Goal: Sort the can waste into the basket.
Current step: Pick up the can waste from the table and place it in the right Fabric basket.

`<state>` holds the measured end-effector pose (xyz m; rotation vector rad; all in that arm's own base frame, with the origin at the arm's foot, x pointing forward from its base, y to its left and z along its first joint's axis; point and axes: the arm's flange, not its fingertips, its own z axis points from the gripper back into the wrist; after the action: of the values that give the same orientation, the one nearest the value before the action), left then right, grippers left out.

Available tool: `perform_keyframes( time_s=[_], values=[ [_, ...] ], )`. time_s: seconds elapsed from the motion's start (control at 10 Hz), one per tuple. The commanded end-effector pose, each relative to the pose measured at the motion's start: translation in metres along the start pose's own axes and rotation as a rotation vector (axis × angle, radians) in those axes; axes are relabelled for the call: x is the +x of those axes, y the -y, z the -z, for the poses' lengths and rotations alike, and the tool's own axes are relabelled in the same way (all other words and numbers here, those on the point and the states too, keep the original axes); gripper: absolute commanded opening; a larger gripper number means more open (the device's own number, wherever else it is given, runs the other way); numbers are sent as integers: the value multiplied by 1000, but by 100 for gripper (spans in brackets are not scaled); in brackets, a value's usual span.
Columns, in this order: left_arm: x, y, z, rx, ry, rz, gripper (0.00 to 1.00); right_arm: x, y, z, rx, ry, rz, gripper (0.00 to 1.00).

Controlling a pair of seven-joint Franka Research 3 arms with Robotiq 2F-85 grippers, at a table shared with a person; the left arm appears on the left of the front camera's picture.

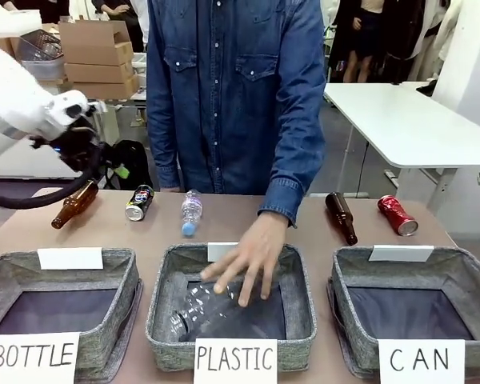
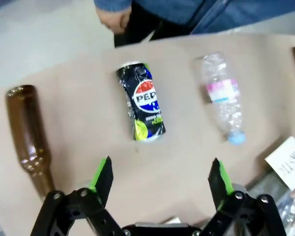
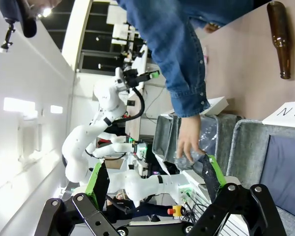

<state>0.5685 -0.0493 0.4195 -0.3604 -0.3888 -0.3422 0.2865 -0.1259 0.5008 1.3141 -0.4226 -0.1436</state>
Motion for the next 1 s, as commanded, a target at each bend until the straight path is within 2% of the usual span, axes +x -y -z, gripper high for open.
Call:
perform_keyframes(
  time_s=[0.0, 0.4, 0.7, 0.9],
  values=[
    [34, 8, 28, 79, -80, -21, 100, 5, -2, 1, 22, 11, -30, 100],
    [72, 1, 106, 178, -220, -73, 100, 5, -2, 1, 22, 11, -30, 100],
    [70, -4, 143, 202, -288, -72, 100, 5, -2, 1, 22, 11, -30, 100],
    [67, -6, 148, 210, -300, -69, 100, 5, -2, 1, 22, 11, -30, 100]
  ],
)
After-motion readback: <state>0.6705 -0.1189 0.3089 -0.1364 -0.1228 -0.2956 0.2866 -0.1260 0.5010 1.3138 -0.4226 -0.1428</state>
